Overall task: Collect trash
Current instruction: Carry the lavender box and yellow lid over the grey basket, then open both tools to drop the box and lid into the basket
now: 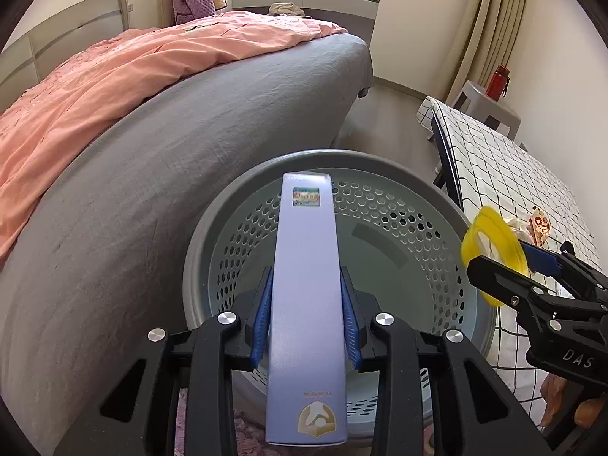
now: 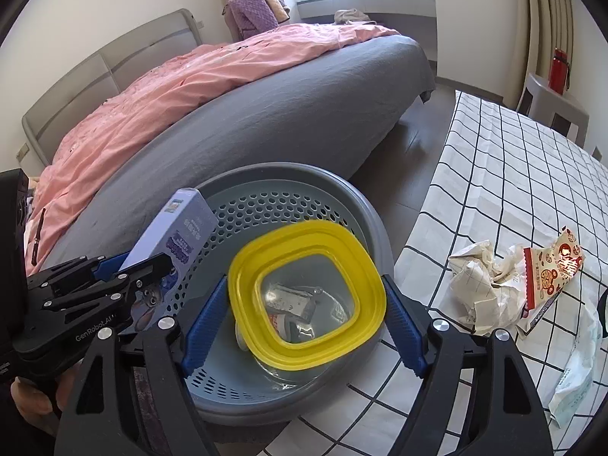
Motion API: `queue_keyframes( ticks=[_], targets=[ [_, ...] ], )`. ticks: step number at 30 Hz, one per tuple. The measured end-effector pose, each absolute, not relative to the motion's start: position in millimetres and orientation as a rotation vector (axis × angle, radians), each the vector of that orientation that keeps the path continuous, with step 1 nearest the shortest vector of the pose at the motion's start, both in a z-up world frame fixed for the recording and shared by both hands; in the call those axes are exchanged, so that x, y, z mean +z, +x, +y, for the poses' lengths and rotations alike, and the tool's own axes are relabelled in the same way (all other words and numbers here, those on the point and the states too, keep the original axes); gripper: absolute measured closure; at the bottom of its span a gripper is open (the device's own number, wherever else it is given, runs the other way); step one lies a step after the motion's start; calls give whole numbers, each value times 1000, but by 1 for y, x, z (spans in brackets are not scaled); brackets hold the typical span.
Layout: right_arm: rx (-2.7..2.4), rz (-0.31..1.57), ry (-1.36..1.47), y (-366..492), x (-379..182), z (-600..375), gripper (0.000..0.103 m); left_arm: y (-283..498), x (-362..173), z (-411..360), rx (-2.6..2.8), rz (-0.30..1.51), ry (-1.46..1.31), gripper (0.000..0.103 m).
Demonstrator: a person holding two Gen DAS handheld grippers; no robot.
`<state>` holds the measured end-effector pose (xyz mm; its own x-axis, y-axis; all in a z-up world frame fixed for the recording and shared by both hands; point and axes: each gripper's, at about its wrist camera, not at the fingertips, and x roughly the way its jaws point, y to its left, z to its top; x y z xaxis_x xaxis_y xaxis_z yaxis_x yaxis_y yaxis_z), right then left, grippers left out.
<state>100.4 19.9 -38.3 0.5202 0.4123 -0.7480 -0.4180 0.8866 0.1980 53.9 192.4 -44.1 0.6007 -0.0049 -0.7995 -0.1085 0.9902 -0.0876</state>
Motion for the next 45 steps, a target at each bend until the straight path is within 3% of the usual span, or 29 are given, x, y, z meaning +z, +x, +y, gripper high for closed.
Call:
queue_keyframes(
  ticks=[3, 11, 45],
  targets=[
    [495, 885, 1, 98, -36, 18, 19, 52, -40, 195, 72, 911, -127, 61],
    [488, 887, 9, 94, -37, 16, 19, 48, -38, 198, 99, 909, -130, 50],
    [458, 859, 28, 65, -26, 2, 19, 22, -17, 193, 160, 859, -93, 29]
  ],
)
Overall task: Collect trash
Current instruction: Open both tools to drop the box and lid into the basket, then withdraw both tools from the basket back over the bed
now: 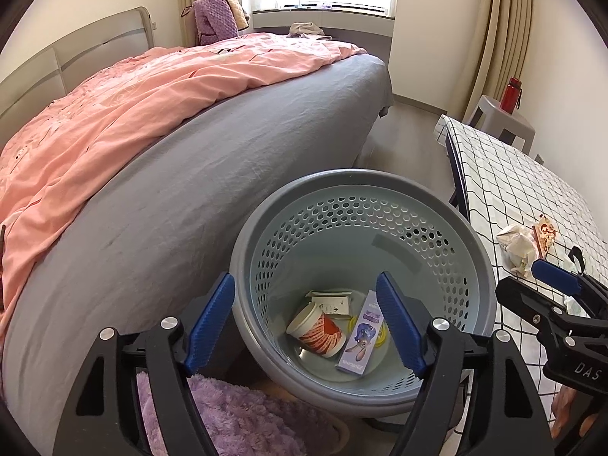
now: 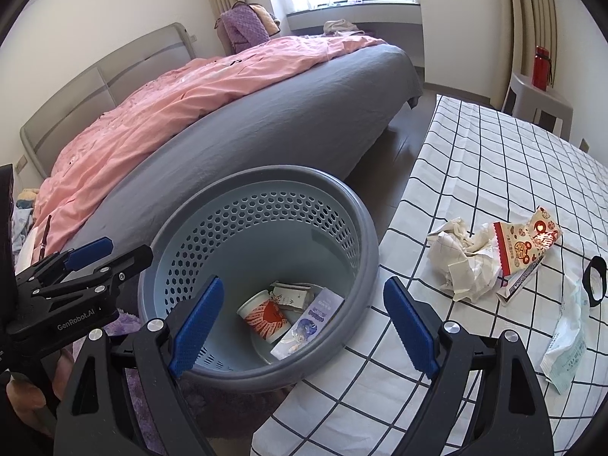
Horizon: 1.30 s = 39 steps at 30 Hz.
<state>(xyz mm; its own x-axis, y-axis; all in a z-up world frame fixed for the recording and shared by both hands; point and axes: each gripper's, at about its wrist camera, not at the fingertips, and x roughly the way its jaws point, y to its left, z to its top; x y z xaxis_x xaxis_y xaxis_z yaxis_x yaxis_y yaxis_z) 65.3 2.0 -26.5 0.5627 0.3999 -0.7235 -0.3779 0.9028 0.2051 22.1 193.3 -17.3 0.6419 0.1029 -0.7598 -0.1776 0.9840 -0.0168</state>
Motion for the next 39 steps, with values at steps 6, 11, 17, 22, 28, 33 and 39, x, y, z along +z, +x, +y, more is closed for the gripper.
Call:
queue_keyframes(
  ticks=[6, 11, 17, 22, 28, 33, 39],
  targets=[
    [428, 863, 55, 54, -27, -17, 19, 18, -14, 181, 149, 854, -75, 29],
    [384, 865, 81, 44, -29, -44, 19, 15, -11, 165, 121, 855, -60, 29],
    [297, 867, 112, 31, -30, -88, 18, 16, -9, 138, 77, 859, -44, 29],
    [212, 873, 140, 23, -35, -128, 18, 18, -9, 111, 29, 862, -28, 27],
    [116, 876, 168, 17, -40, -173, 18, 22, -10, 78, -22, 876, 3, 27],
    [61, 880, 198, 20, -45, -203, 18, 25, -11, 52, -55, 882, 29, 27],
    [22, 894, 224, 30, -51, -224, 18, 32, -14, 26, -90, 892, 55, 27]
  ],
)
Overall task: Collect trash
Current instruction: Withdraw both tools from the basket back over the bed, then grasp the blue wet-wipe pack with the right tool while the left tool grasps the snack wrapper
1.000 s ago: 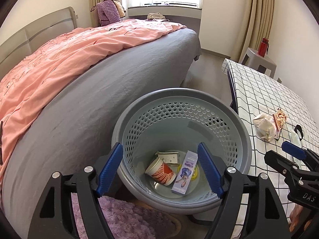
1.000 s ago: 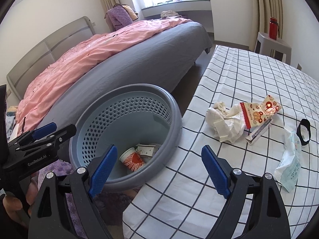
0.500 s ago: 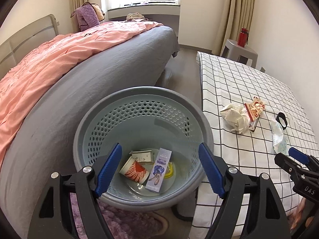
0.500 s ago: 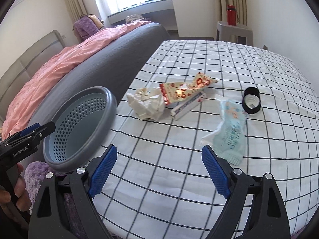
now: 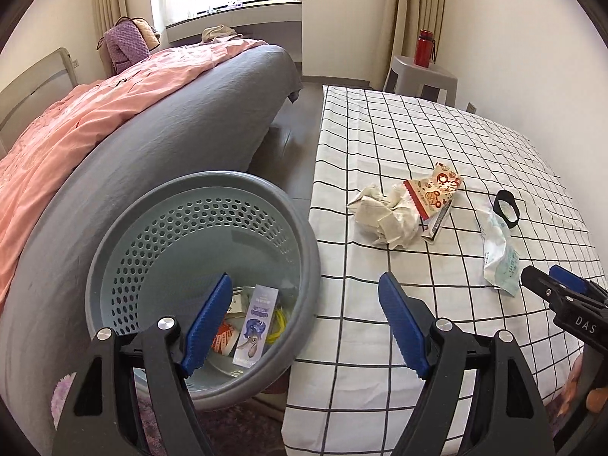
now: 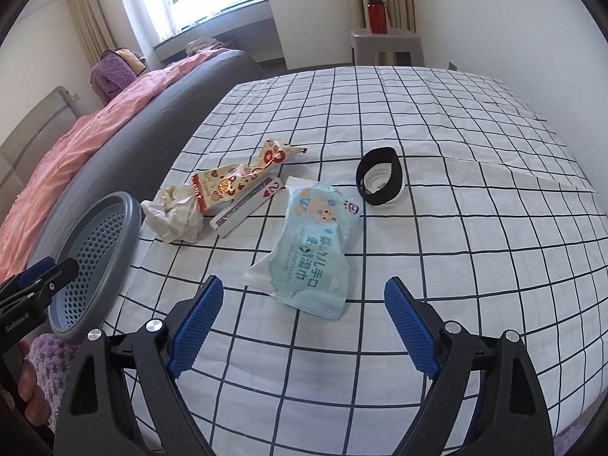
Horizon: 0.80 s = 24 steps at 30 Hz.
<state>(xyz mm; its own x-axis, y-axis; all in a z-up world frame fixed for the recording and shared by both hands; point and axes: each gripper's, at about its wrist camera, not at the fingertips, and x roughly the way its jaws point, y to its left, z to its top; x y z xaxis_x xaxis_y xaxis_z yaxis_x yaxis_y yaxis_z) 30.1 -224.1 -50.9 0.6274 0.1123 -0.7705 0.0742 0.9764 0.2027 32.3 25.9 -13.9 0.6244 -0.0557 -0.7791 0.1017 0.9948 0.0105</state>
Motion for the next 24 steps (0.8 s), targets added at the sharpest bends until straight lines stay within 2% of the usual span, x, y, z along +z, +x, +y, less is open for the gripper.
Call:
queue_keyframes(
  ticks=[17, 24],
  targets=[
    [-44, 959, 241, 84, -78, -230, 18, 60, -28, 1, -127, 924, 67, 27],
    [-80, 989, 207, 93, -87, -225, 29, 64, -31, 3, -130, 932, 53, 27]
  ],
)
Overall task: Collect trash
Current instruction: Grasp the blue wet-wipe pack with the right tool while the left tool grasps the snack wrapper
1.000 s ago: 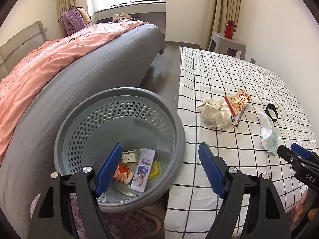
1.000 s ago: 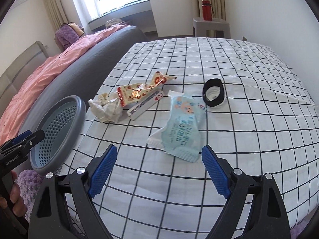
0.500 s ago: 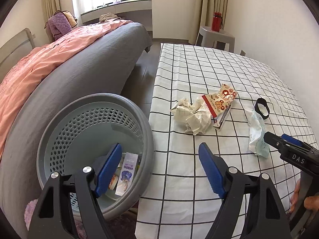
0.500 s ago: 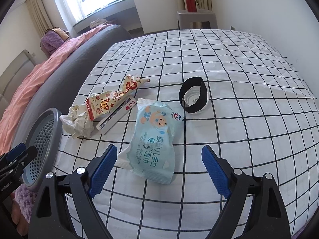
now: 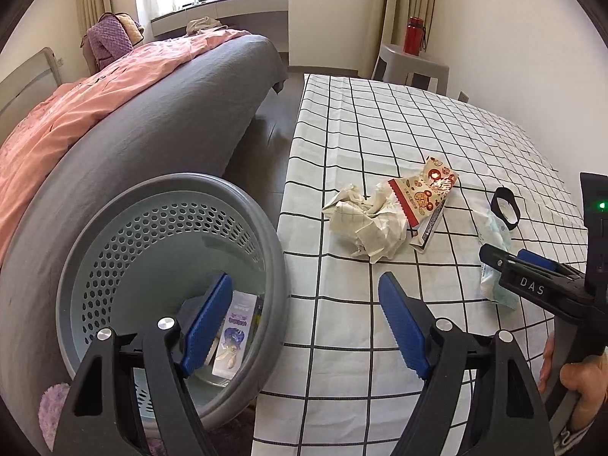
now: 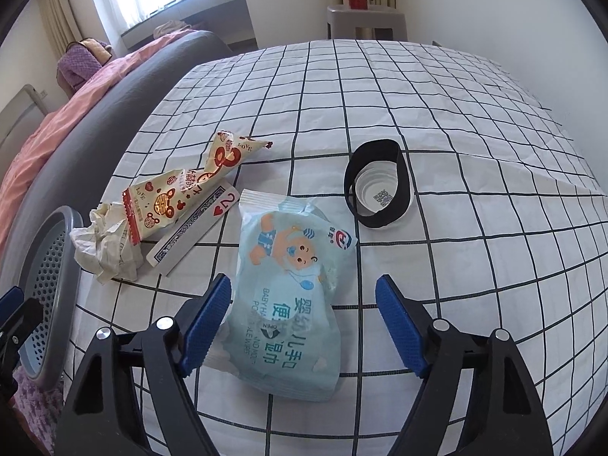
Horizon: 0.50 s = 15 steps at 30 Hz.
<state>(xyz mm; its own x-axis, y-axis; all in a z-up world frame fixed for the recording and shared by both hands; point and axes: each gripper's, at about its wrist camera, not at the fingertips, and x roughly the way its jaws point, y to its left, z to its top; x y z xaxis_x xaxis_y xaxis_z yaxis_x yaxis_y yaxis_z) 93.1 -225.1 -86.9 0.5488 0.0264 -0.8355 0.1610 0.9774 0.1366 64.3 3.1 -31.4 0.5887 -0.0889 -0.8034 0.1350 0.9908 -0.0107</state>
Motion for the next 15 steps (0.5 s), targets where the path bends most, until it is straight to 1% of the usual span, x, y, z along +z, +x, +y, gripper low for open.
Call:
queue_keyframes(
  ticks=[1, 2, 3, 4, 15],
  targets=[
    [-80, 993, 204, 93, -88, -225, 32, 65, -31, 3, -134, 933, 49, 27],
    [-81, 996, 203, 93, -89, -225, 39, 65, -31, 2, -137, 933, 46, 27],
    [-81, 998, 204, 92, -89, -225, 43, 66, -31, 1, -140, 932, 45, 27],
    [-85, 995, 200, 91, -89, -226, 49, 66, -31, 0, -143, 932, 46, 27],
    [-57, 955, 243, 71, -75, -244, 51, 83, -27, -28, -240, 950, 49, 27]
  ],
)
